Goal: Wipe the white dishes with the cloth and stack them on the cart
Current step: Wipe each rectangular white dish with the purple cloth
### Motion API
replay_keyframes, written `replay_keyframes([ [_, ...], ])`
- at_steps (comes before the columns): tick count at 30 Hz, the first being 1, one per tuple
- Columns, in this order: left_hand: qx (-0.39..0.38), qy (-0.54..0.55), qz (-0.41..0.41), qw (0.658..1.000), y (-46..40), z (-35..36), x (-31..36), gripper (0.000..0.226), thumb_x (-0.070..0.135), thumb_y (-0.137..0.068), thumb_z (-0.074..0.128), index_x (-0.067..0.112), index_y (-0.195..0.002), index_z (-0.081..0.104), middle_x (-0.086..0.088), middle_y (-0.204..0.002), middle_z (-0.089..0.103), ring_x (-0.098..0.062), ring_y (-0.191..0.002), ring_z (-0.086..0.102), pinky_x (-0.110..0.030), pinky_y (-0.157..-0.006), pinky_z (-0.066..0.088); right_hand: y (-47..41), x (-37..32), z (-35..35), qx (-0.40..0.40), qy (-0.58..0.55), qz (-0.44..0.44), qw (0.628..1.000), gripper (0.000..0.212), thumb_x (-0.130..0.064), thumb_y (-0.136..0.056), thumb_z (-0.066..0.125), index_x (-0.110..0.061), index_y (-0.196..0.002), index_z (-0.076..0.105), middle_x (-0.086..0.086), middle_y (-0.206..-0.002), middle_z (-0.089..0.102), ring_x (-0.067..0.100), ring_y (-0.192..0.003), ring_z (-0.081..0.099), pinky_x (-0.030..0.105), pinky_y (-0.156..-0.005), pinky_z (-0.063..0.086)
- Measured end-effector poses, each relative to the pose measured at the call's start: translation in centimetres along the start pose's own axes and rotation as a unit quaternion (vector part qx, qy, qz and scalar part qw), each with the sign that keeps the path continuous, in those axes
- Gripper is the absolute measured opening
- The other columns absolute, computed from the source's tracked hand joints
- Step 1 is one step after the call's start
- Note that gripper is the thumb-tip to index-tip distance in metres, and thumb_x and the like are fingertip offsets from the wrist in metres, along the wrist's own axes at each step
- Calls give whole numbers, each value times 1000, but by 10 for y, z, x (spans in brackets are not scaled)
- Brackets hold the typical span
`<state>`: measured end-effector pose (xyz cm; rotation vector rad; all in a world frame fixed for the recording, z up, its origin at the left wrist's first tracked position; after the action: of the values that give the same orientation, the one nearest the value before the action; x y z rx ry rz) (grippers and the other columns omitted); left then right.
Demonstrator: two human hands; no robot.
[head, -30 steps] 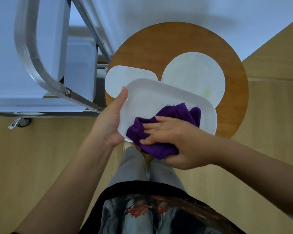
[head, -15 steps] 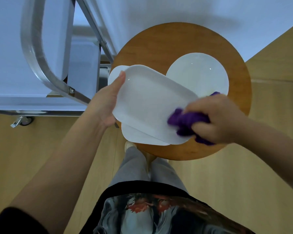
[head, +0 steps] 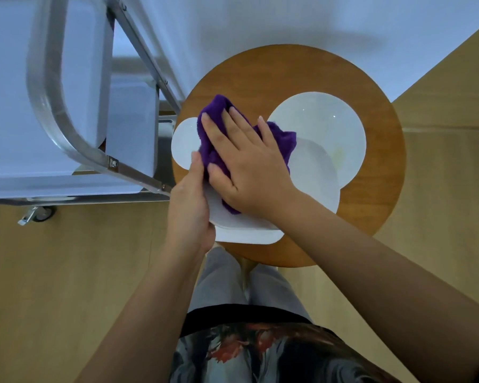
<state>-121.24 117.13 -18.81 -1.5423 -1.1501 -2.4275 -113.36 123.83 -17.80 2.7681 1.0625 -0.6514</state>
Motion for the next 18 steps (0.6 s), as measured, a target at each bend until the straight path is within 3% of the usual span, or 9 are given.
replay_keyframes([
  [3, -9, 1, 42, 999, -1, -2, 4, 32, 45, -94, 47, 26, -96, 72, -6, -100, 73, -20, -96, 69, -35, -78, 57, -6, 8, -14, 37, 18, 16, 999, 61, -43, -86, 39, -20, -142, 38, 8, -135, 50, 26, -123, 45, 45, -104, 29],
  [5, -4, 8, 56, 998, -1, -8, 7, 35, 49, -88, 52, 25, -85, 77, -6, -94, 74, -20, -89, 71, -32, -70, 58, -11, 22, -27, 39, 7, 56, 998, 53, -45, -85, 44, -23, -132, 47, 4, -118, 58, 25, -106, 52, 41, -90, 39],
  [8, 11, 24, 63, 998, 0, -19, 10, 35, 54, -75, 57, 26, -74, 77, -2, -84, 75, -19, -79, 72, -33, -63, 58, -10, 51, -39, -27, -91, 110, 989, 35, -43, -85, 56, -24, -114, 55, -4, -100, 64, 19, -89, 56, 33, -75, 45],
  [11, 22, 29, 45, 998, 2, -23, 9, 39, 56, -70, 59, 21, -82, 72, -5, -88, 73, -24, -82, 70, -48, -78, 56, -5, 76, -47, -105, -192, 137, 966, 30, -44, -78, 66, -29, -103, 61, -12, -92, 64, 10, -83, 59, 22, -68, 47],
  [14, 36, 59, 51, 996, -3, -25, 15, 42, 55, -73, 60, 20, -92, 70, -4, -92, 72, -23, -86, 70, -51, -81, 55, 7, 94, -53, -96, -354, 211, 906, 24, -37, -74, 75, -30, -93, 63, -10, -85, 67, 10, -79, 65, 20, -62, 52],
  [18, 46, 103, 61, 992, -10, -22, 20, 35, 48, -92, 51, 21, -97, 73, -4, -100, 73, -24, -93, 70, -43, -77, 56, 33, 94, -36, 6, -540, 329, 775, 30, -26, -72, 78, -30, -96, 60, -10, -86, 69, 12, -78, 68, 23, -60, 54],
])
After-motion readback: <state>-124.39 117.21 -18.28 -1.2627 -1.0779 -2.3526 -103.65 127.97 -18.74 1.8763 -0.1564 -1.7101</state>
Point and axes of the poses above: each hand's wrist, its own y-axis away from the middle knuckle, its own z-axis out of the palm, x = y × z, the point moved 2 cm from there along -y, towards the middle knuckle
